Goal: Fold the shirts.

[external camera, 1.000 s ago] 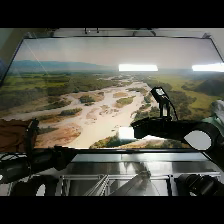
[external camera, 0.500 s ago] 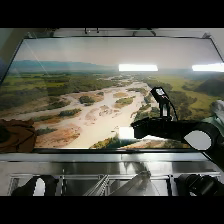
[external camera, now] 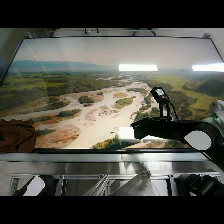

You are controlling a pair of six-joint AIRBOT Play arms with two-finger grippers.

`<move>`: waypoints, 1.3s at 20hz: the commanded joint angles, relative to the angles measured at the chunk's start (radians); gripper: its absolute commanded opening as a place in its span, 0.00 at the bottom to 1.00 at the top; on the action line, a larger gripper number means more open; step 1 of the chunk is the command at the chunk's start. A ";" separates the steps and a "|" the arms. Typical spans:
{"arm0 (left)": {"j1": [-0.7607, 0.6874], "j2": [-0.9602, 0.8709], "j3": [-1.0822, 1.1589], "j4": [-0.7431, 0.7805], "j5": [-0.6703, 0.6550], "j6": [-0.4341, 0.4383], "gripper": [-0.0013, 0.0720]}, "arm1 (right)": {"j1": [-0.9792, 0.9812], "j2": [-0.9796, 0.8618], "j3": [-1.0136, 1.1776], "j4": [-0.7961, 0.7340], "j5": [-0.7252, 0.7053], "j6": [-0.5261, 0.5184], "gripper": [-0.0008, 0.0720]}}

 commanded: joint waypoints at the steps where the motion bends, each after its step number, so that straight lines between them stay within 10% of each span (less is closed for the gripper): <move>1: 0.017 -0.166 0.002 0.004 0.082 0.042 1.00 | 0.001 0.000 0.000 0.000 0.000 0.000 0.05; 11: 0.017 -0.369 0.004 -0.004 0.347 0.118 0.95 | 0.001 0.000 0.000 0.000 0.000 0.000 0.05; 13: 0.017 -0.372 0.004 -0.005 0.367 0.124 0.02 | 0.001 0.000 0.000 0.000 0.000 0.000 0.05; 19: -0.072 -0.369 0.102 -0.461 0.206 0.423 0.05 | 0.001 0.000 0.000 0.000 0.000 0.000 0.05; 26: -0.684 -0.253 0.306 -0.786 0.121 0.525 0.05 | 0.001 0.000 0.000 0.000 -0.001 0.000 0.04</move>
